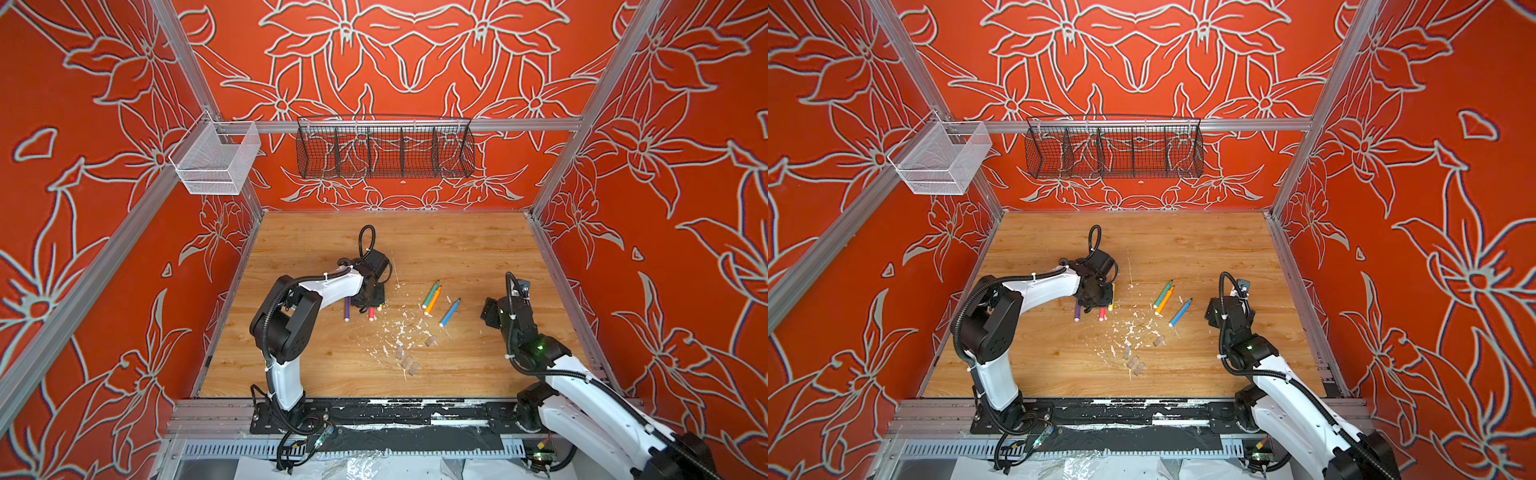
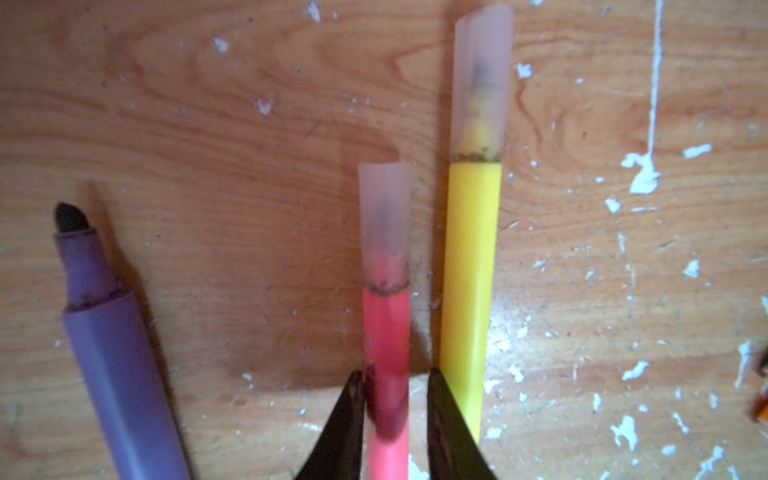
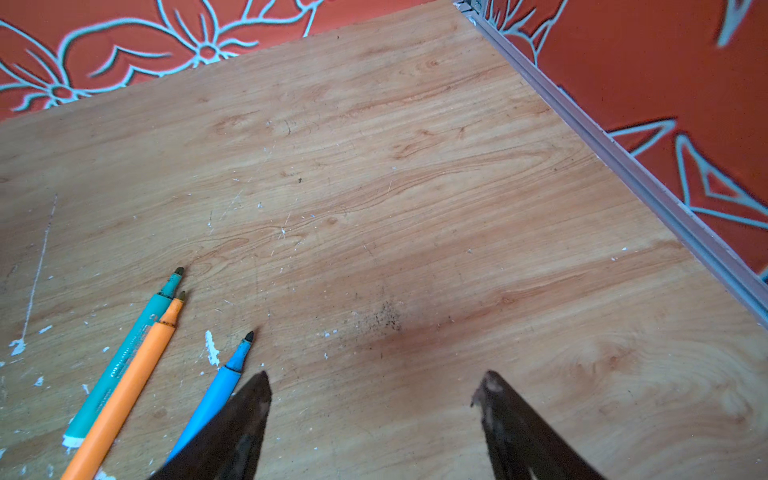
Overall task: Insert the pens into the pen caps
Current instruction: 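Lay the capped pink marker beside the yellow marker and open the left gripper, then lower the left gripper over the purple marker and close on it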
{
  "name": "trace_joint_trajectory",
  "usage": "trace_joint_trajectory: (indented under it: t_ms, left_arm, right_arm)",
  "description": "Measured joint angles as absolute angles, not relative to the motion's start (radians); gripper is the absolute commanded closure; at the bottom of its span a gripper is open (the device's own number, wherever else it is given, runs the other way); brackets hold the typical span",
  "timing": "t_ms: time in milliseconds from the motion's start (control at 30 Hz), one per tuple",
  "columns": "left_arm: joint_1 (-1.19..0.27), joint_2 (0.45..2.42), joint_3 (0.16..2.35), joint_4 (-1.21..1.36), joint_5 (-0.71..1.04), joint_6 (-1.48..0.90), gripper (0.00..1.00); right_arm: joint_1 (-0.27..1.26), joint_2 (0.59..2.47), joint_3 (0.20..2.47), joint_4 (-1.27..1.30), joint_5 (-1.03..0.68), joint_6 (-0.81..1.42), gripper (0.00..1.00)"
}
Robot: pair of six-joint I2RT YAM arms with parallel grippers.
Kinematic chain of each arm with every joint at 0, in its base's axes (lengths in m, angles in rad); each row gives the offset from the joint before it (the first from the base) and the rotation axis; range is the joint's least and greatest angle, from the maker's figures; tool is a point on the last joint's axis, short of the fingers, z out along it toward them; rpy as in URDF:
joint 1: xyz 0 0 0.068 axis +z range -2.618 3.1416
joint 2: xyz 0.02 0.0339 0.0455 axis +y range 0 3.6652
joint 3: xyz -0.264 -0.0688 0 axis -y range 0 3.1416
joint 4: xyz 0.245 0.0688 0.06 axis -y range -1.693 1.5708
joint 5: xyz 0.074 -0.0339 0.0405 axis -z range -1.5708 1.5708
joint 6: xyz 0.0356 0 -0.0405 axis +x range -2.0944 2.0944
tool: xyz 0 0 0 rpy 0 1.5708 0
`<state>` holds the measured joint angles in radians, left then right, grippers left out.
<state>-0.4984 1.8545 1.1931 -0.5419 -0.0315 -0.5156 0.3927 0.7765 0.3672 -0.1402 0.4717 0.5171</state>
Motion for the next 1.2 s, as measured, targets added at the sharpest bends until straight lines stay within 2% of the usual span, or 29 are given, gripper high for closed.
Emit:
trace_joint_trajectory:
  t_ms: [100,267,667,767,867,1200]
  left_arm:
    - [-0.498,1.855,1.193,-0.543,-0.032,-0.515,0.73]
    - [-0.498,1.843,1.190,-0.545,-0.047,-0.512,0.62]
    - [-0.458,1.539,1.042,-0.555,-0.257,-0.626,0.49]
    - [-0.416,1.547,1.019,-0.570,-0.248,-0.648,0.50]
    - [-0.386,1.576,1.018,-0.597,-0.226,-0.637,0.55]
    - [-0.386,1.584,0.948,-0.601,-0.157,-0.582,0.56]
  right_arm:
    - [0.392,0.757,0.367,-0.138,0.472,0.517,0.19]
    - [0.392,0.743,0.367,-0.136,0.472,0.517,0.19]
    - [0.393,0.744,0.367,-0.137,0.471,0.517,0.19]
    - [0.392,0.744,0.367,-0.136,0.472,0.517,0.18]
    - [0.392,0.744,0.367,-0.136,0.472,0.517,0.18]
    - [0.393,0.757,0.367,-0.136,0.471,0.517,0.18]
